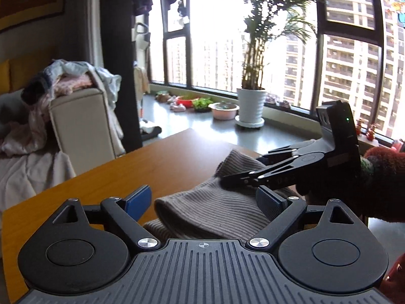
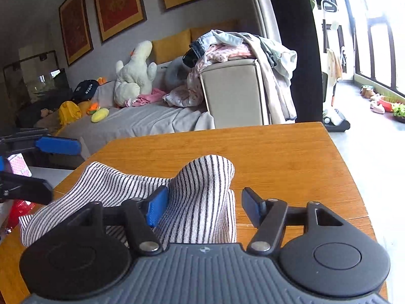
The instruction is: Fold clothes
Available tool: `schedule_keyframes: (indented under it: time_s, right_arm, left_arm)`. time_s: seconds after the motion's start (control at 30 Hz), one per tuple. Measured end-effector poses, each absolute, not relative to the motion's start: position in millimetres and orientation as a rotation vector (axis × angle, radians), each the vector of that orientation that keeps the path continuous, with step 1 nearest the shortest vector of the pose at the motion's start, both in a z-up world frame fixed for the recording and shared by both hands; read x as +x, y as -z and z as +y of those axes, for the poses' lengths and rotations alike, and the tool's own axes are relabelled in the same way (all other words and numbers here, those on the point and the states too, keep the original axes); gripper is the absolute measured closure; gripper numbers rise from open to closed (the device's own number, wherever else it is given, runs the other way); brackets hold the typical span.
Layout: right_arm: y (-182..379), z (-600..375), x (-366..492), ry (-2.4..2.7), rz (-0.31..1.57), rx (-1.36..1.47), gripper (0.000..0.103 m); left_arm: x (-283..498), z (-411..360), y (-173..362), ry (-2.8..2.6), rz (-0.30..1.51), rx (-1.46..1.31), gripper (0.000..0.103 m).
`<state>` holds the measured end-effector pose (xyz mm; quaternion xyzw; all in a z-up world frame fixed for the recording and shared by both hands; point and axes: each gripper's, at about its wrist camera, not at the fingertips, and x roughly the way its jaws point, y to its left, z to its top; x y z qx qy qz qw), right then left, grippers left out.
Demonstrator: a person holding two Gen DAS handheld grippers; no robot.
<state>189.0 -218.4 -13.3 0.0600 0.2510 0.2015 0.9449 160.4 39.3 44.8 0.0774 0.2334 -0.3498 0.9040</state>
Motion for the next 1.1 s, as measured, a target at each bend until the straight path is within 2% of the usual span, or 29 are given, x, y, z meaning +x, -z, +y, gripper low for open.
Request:
schedule_keyframes:
  time_s: [0.03,0.1,0.2,0.3,0.37,0.43,0.47,0.6,0.8,1.0,1.07,1.1]
  right_arm:
    - [7,-222,181,-0.404,0.506,0.133,0.026]
    - [-4,-234,161,-0.402,0.5,0.178,0.02]
    - [-7,-254,134,-0.432,0.559,0.307,0.014]
    - [13,-263,121,-0.448,0.717,0.447,0.013]
    - [32,-261,120,-0.459,0.824,0.559,0.017]
    - [46,-258,125,-0.5,0.878,0.67,0.037]
    - [50,-256,132,-0.508,0.88,0.697,0.042]
    - [42,-248,167,-0.49,0.819,0.599,0.043]
    - [12,-231,222,-0.374,0.692,0.271,0.043]
    - [-6,-222,256,-0.258,0.607,0.097,0.042]
    - [-12,-227,244,-0.289,0.571,0.093,0.036]
    - [-15,-229,234,-0.309,0.545,0.08,0.027]
  left_arm:
    - [167,33,-43,0.758,0.496,0.161,0.009]
    - [189,33,-28,0.713,0.568,0.138,0.009]
    - [221,33,-5,0.645,0.673,0.102,0.007]
    - [232,49,14,0.645,0.735,-0.033,0.004]
    - [238,59,21,0.653,0.761,-0.12,0.004]
    - [240,63,25,0.658,0.768,-0.154,0.004]
    - [241,65,26,0.659,0.768,-0.165,0.004]
    - [232,71,27,0.646,0.772,-0.171,0.007]
    - [207,82,25,0.582,0.805,-0.254,0.007]
    - [167,35,28,0.738,0.799,-0.25,0.006]
    - [165,36,25,0.736,0.79,-0.257,0.006]
    - [164,37,24,0.735,0.785,-0.26,0.006]
